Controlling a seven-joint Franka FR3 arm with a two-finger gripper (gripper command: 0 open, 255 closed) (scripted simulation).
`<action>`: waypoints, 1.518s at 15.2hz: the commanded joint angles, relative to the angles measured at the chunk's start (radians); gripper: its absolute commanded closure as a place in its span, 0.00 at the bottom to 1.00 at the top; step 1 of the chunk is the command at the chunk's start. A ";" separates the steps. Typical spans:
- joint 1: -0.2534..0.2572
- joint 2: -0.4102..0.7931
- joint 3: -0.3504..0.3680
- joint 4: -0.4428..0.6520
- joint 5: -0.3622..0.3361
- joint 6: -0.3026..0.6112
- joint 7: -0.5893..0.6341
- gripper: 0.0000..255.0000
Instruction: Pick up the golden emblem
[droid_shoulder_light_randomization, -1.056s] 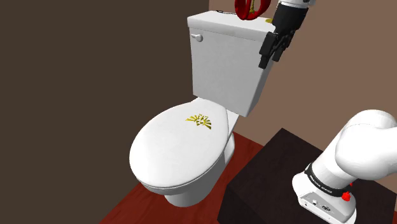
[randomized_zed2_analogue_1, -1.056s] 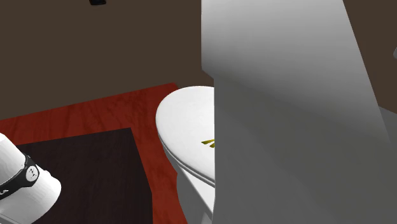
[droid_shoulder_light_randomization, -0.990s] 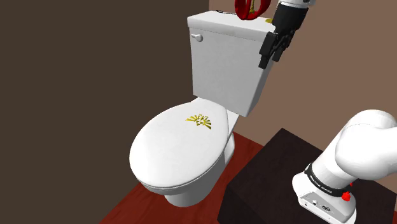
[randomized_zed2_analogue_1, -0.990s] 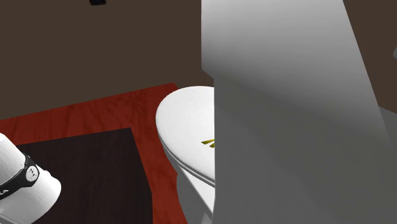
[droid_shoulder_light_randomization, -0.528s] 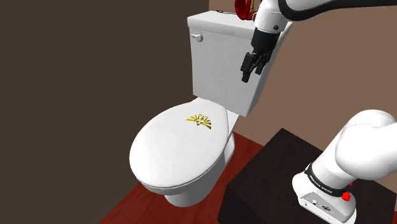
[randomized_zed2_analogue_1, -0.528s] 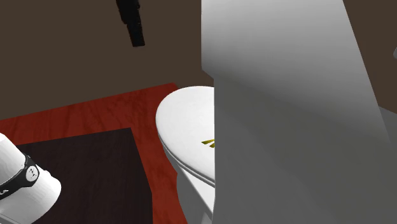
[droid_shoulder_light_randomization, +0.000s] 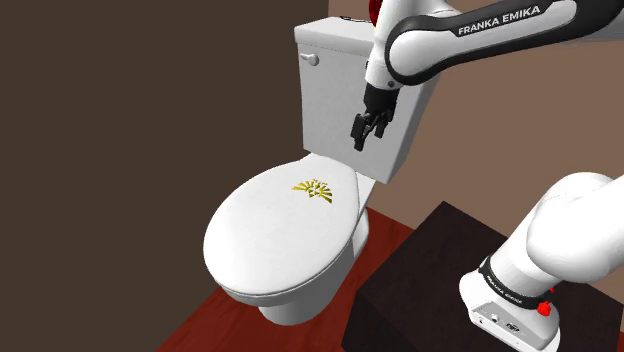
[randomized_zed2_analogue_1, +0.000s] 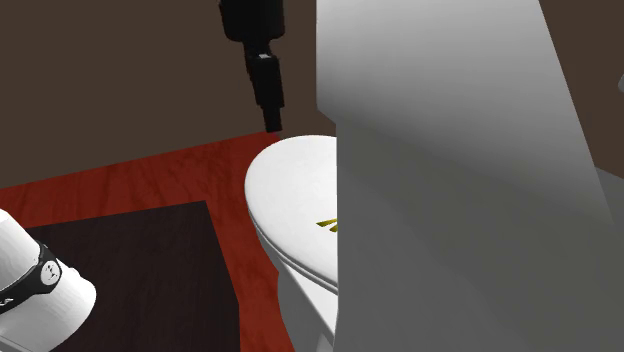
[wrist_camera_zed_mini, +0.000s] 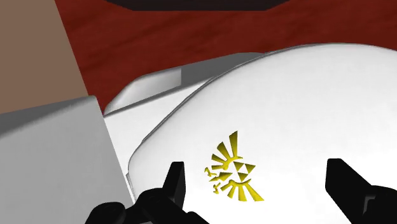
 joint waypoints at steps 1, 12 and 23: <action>0.000 0.060 0.008 -0.010 -0.004 0.068 0.003 0.00; -0.008 0.472 0.030 0.093 -0.074 0.356 0.042 0.00; 0.017 0.846 0.004 0.292 -0.161 0.511 0.093 0.00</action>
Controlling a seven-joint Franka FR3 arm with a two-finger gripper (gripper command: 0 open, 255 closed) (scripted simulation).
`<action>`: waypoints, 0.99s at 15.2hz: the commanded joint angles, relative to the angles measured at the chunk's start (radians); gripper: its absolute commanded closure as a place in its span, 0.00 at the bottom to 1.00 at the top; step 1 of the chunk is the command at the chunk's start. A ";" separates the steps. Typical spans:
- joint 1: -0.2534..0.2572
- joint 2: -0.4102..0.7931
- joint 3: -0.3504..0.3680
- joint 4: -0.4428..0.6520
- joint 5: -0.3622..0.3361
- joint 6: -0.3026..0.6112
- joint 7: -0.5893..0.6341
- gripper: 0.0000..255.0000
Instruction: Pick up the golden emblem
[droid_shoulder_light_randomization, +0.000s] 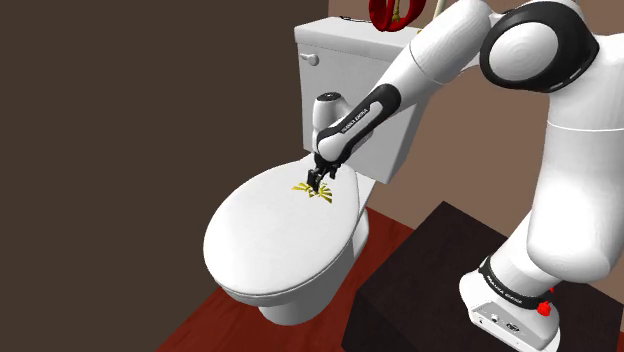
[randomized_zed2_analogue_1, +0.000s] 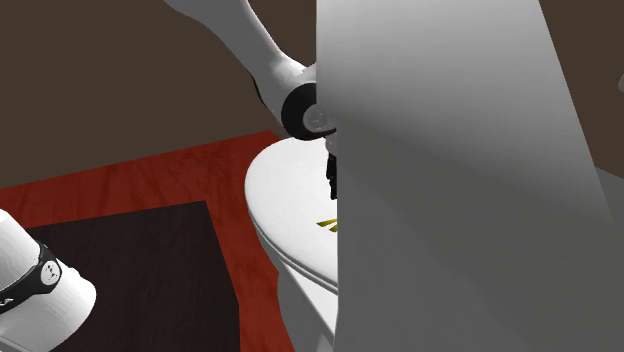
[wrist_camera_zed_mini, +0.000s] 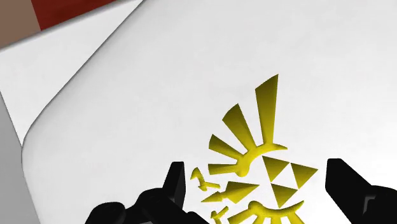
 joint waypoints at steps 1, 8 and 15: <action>0.005 0.028 -0.003 0.005 -0.006 0.023 0.007 0.00; 0.009 0.081 -0.010 0.011 -0.015 0.070 0.013 1.00; 0.009 0.080 -0.010 0.012 -0.014 0.068 0.012 1.00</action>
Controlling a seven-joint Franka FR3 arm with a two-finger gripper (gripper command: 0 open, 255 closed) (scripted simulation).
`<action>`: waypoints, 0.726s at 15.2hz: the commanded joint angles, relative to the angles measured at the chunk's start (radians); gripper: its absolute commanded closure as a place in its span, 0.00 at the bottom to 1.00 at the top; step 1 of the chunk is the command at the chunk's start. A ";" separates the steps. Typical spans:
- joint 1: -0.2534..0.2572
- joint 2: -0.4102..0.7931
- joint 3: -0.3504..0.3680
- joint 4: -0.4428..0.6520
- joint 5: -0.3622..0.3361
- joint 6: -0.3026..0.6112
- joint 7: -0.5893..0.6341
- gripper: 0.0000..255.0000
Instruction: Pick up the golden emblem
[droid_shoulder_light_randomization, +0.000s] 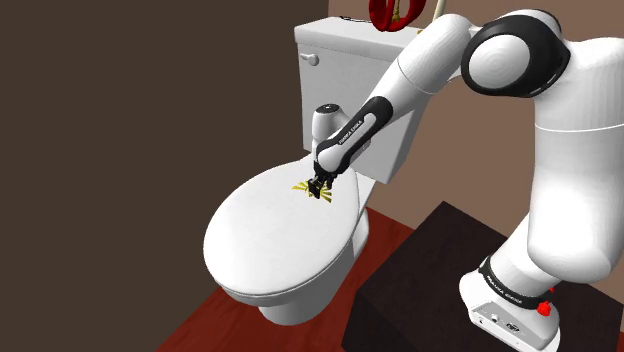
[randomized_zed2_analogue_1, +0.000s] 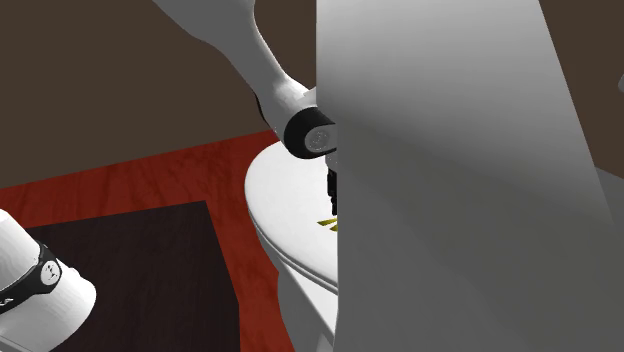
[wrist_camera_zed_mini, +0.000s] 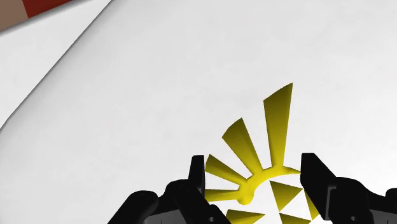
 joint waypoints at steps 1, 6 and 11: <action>0.000 0.001 -0.001 -0.001 0.000 0.001 0.000 1.00; -0.004 -0.044 0.005 -0.007 0.007 -0.039 -0.004 1.00; -0.009 -0.100 0.012 -0.010 0.017 -0.091 -0.011 1.00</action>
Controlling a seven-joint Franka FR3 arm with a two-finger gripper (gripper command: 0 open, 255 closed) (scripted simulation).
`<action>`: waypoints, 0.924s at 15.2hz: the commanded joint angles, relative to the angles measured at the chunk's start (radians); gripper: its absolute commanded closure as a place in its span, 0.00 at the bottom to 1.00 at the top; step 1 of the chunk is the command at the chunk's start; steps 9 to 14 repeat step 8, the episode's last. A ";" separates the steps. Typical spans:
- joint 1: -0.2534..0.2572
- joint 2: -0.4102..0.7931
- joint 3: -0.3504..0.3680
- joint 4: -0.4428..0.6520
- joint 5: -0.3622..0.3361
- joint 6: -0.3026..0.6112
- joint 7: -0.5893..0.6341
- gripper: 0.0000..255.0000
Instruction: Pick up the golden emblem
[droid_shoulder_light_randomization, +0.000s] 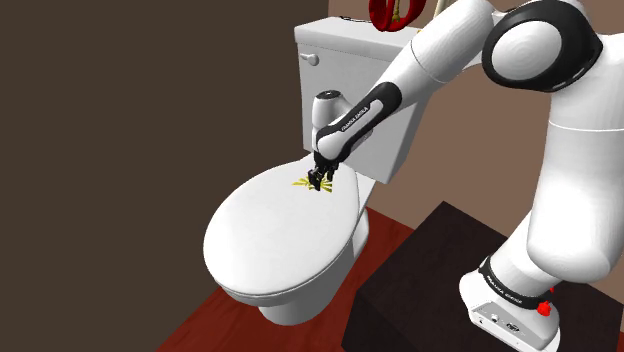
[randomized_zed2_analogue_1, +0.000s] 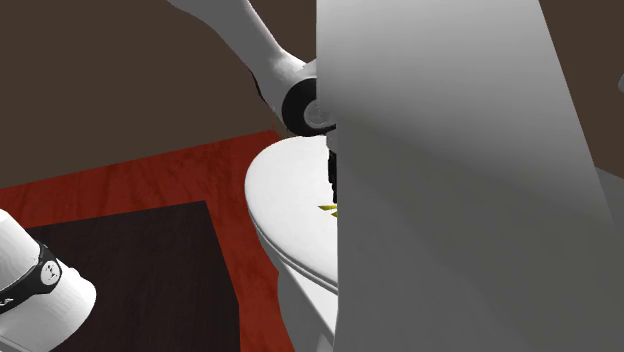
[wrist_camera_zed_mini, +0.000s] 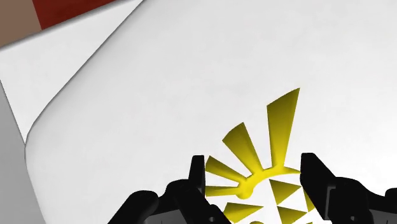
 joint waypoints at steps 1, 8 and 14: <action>-0.001 -0.023 0.003 -0.002 0.004 -0.021 -0.002 1.00; -0.005 -0.076 0.008 0.002 0.014 -0.078 -0.009 1.00; -0.005 -0.076 0.008 0.002 0.014 -0.078 -0.009 1.00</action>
